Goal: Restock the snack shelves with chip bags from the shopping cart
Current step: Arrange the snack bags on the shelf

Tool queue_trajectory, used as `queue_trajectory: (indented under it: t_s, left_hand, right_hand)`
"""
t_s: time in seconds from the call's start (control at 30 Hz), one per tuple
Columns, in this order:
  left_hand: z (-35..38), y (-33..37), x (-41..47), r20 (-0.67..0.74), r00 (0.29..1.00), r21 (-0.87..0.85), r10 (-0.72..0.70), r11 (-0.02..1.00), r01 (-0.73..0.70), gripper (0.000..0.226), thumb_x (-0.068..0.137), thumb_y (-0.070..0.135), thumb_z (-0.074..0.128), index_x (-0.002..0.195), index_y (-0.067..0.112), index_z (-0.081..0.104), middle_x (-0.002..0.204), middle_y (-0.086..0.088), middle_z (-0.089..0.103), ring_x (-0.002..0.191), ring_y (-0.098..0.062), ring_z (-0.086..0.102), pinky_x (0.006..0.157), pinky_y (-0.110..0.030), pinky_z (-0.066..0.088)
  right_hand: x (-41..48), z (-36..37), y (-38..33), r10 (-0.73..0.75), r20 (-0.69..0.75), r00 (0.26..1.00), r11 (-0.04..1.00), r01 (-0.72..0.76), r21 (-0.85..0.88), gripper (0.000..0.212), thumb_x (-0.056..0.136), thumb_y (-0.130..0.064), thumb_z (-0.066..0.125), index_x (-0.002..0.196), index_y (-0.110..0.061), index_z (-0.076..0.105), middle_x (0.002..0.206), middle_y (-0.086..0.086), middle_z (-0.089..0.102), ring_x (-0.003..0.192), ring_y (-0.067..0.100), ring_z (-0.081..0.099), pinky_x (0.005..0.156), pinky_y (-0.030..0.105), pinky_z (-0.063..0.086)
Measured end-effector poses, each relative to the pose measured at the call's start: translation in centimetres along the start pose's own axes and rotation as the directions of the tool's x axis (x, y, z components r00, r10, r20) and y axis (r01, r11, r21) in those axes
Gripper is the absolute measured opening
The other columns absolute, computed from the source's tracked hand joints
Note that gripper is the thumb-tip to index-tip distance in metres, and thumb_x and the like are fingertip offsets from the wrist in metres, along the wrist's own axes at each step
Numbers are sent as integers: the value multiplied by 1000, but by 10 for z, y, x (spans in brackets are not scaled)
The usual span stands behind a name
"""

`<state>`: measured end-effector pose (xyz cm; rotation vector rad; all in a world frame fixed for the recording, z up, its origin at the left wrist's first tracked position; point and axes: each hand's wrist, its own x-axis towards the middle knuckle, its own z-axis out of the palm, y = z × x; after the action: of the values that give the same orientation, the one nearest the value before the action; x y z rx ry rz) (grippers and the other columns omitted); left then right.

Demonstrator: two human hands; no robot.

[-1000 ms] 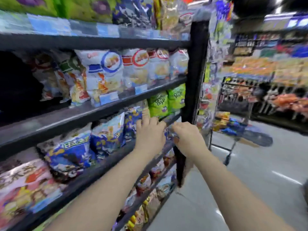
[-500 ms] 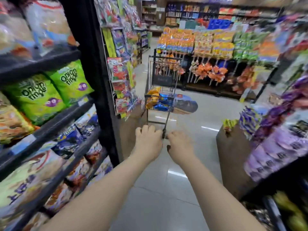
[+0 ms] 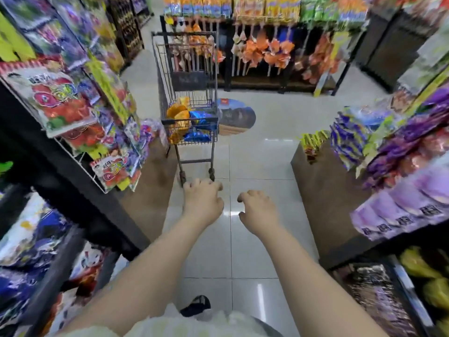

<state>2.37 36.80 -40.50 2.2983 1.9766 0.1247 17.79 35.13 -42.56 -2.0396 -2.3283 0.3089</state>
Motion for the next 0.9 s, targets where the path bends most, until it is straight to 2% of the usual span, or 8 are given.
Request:
queue_trajectory:
  t_s: [0.17,0.37,0.47,0.53,0.67,0.9]
  left_hand:
    - [0,-30,98,17,1000,-37,16,999,-16,35,92,30,50,126,31,57,125,4,57,122,-23,41,97,-39,29]
    - [27,-18,190,103,994,-73,49,996,-41,34,91,26,51,124,32,56,125,5,57,121,-23,39,95,-39,24]
    - [38,-12,248,120,992,-89,37,996,-27,36,90,25,50,126,32,54,124,6,58,119,-23,40,89,-38,23]
    - [41,-10,295,109,994,-74,-3,997,11,35,90,25,49,124,31,55,121,4,58,117,-24,42,87,-38,25]
    - [37,-6,393,88,987,-63,-133,988,139,34,90,26,50,122,32,58,121,1,57,119,-27,43,93,-41,30]
    - [27,-14,518,58,957,-74,-286,954,290,34,87,32,57,120,33,60,118,1,59,117,-27,45,93,-41,32]
  right_hand:
    - [98,-11,-4,45,20,999,999,-45,5,37,90,-14,53,126,-21,50,128,1,52,122,26,40,94,35,34]
    - [186,-10,22,103,115,988,994,-107,25,36,90,-21,56,126,-21,50,128,2,52,122,26,41,97,37,36]
    - [241,-12,49,110,125,986,992,-117,50,37,90,-21,57,127,-21,50,129,2,52,122,26,41,95,37,35]
    - [284,-16,67,84,118,989,994,-92,63,37,90,-20,56,127,-21,51,128,2,52,122,26,41,95,36,35]
    - [379,-33,99,-19,83,996,998,14,66,35,89,-17,57,124,-19,54,126,3,55,120,27,43,97,38,37]
    - [535,-68,119,-138,67,988,988,133,73,34,89,-26,58,123,-23,55,127,0,55,122,27,42,96,37,32]
